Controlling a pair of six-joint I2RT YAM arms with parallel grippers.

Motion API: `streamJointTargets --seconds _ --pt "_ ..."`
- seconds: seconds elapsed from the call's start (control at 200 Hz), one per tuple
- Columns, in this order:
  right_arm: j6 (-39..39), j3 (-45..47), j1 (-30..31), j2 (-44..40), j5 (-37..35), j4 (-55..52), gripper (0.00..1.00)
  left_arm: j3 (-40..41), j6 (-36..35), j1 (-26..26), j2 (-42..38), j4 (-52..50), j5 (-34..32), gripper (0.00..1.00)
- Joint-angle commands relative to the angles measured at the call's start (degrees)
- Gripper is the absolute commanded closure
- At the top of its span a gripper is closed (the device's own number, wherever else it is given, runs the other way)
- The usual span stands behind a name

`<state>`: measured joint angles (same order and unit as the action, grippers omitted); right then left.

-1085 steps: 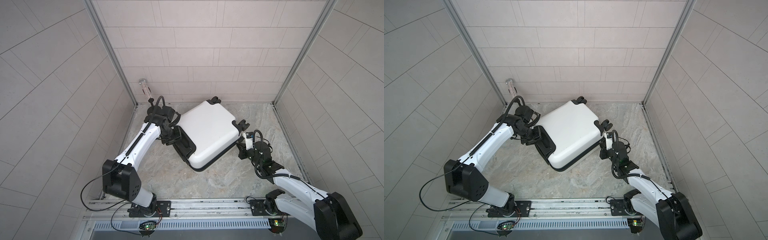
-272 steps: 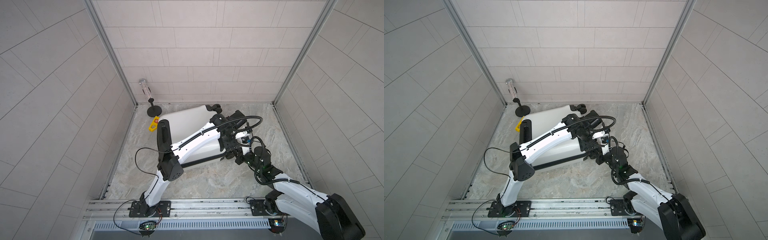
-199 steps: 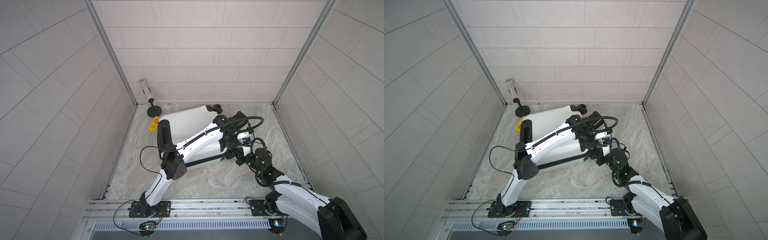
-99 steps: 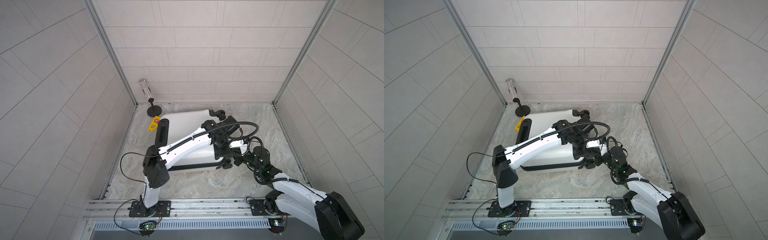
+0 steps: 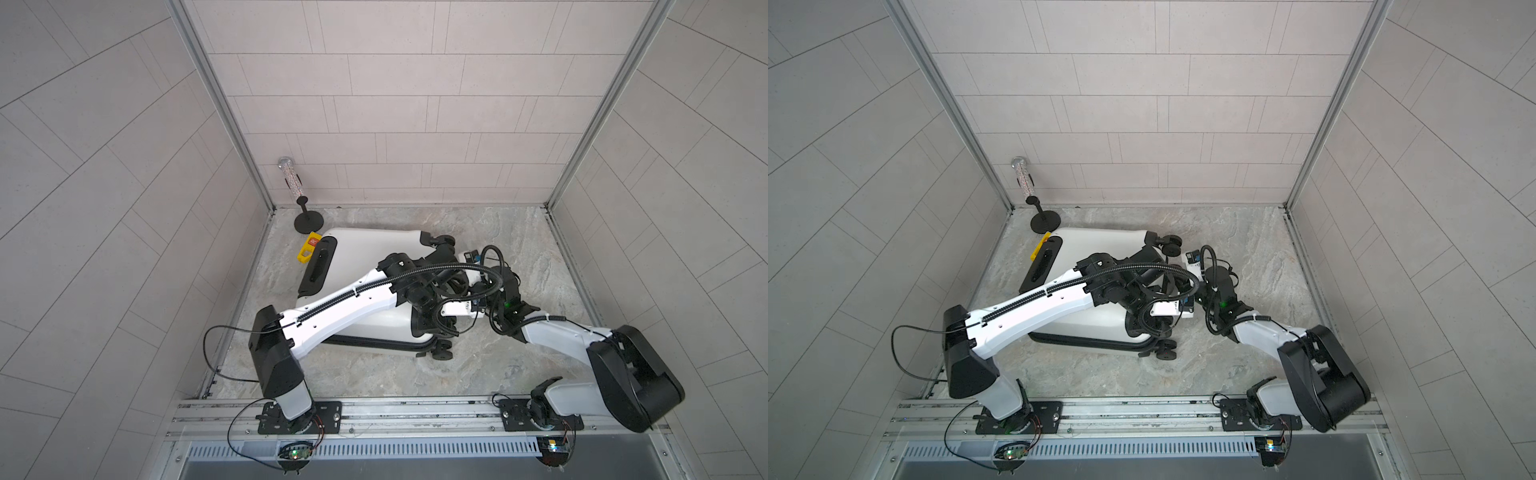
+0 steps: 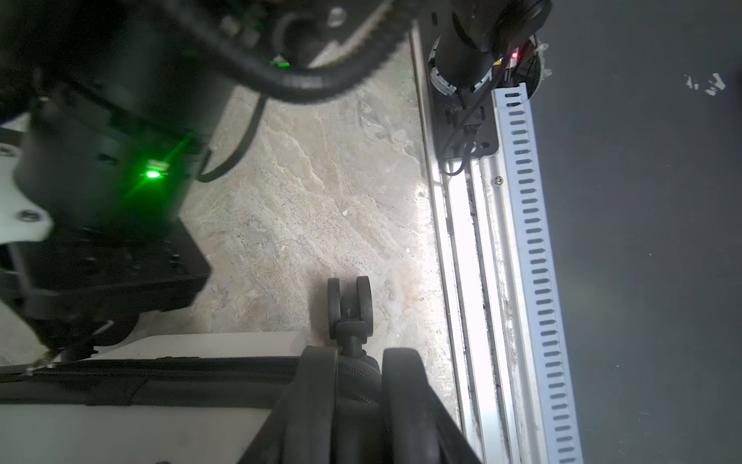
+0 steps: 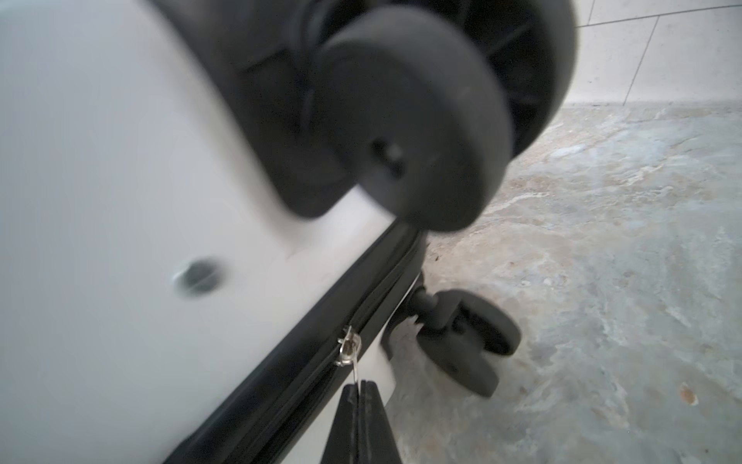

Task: Open the suitcase zippers
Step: Unzip the zipper on the suitcase.

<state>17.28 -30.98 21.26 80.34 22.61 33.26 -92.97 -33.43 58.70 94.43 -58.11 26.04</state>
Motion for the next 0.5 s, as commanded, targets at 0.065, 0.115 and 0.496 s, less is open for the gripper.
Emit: streamJointTargets --seconds 0.065,0.115,0.496 --pt "4.5 -6.8 -5.8 11.3 -3.7 2.1 1.00 3.3 2.3 1.8 -7.6 -0.8 11.4 0.99" --pt "6.3 -8.4 -7.1 14.4 -1.0 5.3 1.00 4.5 2.1 2.2 -8.2 -0.3 12.0 0.99" --pt "6.5 -5.3 -12.5 10.8 5.3 8.6 0.74 6.5 4.9 3.0 -7.9 6.1 -5.5 0.58"
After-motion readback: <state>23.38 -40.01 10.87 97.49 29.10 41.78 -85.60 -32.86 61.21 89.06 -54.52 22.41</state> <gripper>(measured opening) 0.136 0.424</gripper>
